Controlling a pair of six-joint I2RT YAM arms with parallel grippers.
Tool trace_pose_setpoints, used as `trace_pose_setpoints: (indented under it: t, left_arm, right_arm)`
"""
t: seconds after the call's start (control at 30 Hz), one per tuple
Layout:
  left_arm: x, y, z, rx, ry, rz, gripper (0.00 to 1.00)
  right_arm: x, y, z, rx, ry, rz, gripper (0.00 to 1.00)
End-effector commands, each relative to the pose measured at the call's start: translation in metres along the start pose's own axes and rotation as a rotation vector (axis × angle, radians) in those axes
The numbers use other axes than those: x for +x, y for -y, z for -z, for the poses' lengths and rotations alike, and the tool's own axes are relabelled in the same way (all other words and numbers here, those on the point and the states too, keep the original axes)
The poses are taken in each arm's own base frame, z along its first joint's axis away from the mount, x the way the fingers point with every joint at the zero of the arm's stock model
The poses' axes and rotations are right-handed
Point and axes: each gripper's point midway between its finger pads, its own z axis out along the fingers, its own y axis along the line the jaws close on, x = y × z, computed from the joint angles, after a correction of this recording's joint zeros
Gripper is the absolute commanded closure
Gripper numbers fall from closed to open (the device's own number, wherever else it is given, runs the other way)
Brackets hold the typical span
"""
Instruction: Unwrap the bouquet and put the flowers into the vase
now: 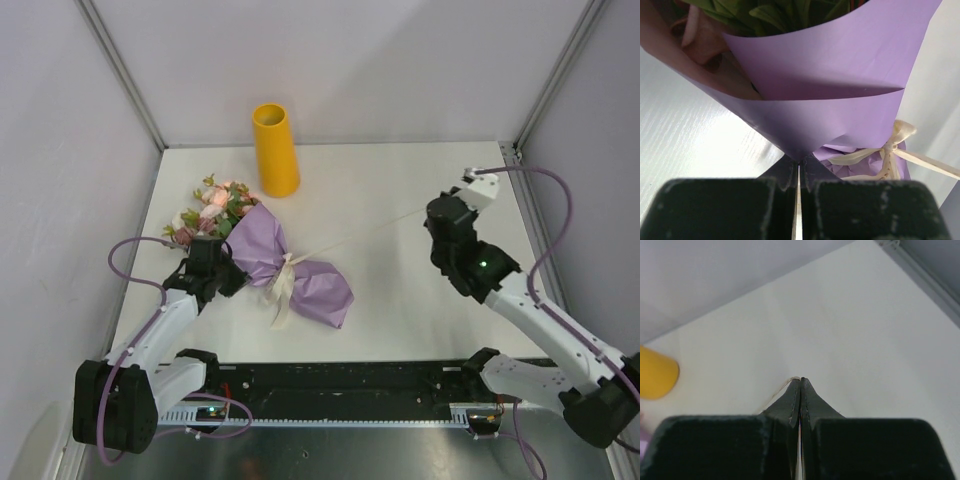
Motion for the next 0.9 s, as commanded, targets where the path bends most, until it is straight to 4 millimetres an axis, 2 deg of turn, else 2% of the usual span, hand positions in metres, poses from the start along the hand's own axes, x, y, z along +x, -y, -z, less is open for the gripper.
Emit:
trace_pose_setpoints:
  t: [0.0,0.33,0.63,0.7,0.77,0.87]
  left_arm:
    - [-0.006,-0.001,0.001,-0.001,0.030,0.015,1.00]
    - [-0.006,0.005,0.004,0.021,0.025,0.008,1.00]
    - [-0.006,0.000,0.003,0.010,0.032,0.007,1.00]
    - [-0.005,0.001,0.003,0.013,0.026,0.014,1.00]
    - [-0.005,0.004,0.003,0.022,0.021,0.013,1.00]
    - [-0.006,0.009,0.006,0.043,0.017,0.004,1.00]
  right_arm:
    - [-0.049,0.027,0.010,0.057,0.119,-0.113,1.00]
    - [-0.089,0.047,0.004,0.073,0.219,-0.233,1.00]
    - [-0.118,0.058,-0.034,0.054,0.252,-0.275,1.00]
    - [-0.117,0.050,-0.039,0.010,0.220,-0.261,1.00]
    - [-0.104,0.040,-0.044,-0.044,0.155,-0.242,1.00]
    - [-0.070,0.022,-0.048,-0.120,0.024,-0.222,1.00]
